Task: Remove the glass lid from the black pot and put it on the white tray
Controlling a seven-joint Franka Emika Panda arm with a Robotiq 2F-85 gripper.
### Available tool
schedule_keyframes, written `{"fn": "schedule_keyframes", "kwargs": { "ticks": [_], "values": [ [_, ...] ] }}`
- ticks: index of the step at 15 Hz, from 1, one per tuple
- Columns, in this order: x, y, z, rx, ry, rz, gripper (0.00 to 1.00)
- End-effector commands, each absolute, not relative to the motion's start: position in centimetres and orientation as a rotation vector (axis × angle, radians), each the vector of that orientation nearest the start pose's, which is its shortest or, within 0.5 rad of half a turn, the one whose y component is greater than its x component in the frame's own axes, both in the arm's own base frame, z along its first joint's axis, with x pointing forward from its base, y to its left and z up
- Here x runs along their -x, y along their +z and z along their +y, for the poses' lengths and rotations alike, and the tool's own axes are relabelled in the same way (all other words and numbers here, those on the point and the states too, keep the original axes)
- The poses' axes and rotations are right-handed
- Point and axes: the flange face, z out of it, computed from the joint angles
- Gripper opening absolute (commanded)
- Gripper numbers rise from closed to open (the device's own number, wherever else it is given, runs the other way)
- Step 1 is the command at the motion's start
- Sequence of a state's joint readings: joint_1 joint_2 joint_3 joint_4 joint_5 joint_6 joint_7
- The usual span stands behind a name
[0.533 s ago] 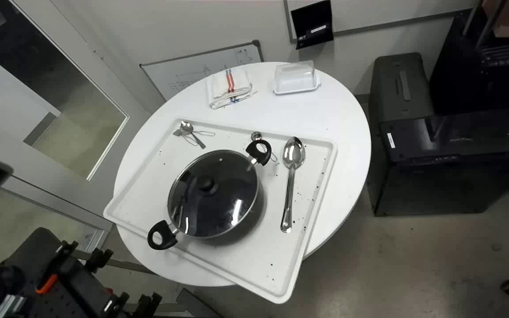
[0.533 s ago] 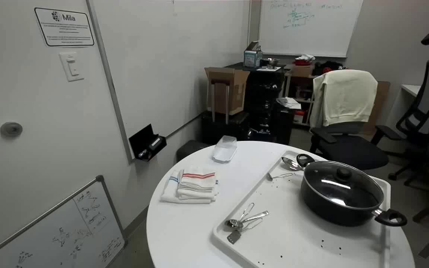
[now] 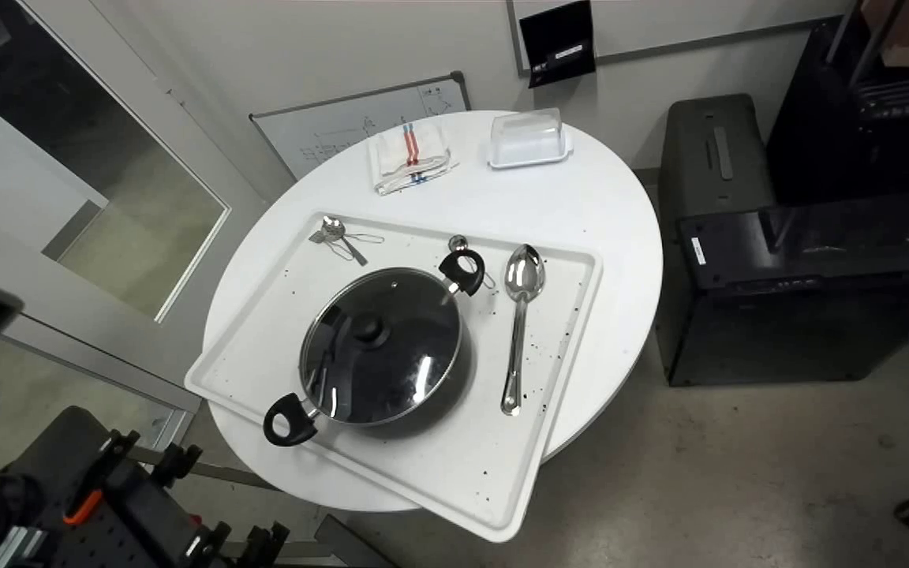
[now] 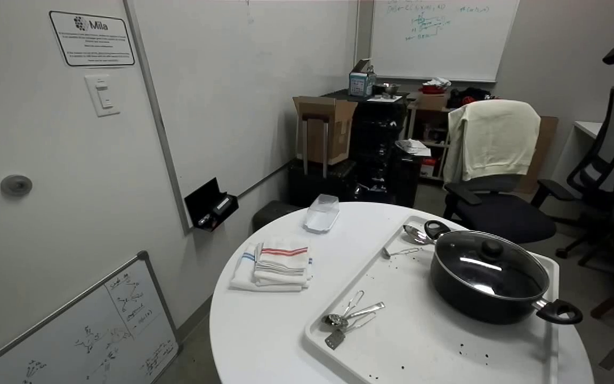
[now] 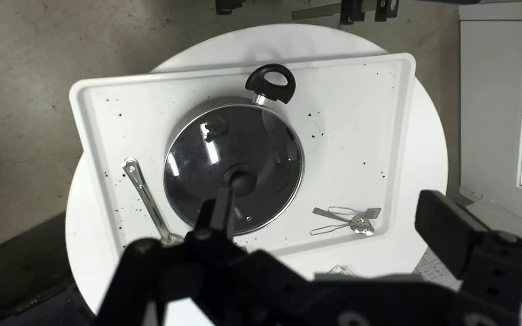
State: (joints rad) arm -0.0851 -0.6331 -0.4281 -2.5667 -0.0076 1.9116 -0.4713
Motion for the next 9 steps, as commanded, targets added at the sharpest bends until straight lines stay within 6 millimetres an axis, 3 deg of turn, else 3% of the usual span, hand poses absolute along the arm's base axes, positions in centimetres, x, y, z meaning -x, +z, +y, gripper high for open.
{"fn": "schedule_keyframes", "kwargs": {
  "ticks": [1,9],
  "values": [
    [-32.1,44.3,-18.0,2.914,-0.046,-0.046,1.00],
    [-36.3,39.6,-17.3,3.028,-0.029,0.043,1.00]
  ]
}}
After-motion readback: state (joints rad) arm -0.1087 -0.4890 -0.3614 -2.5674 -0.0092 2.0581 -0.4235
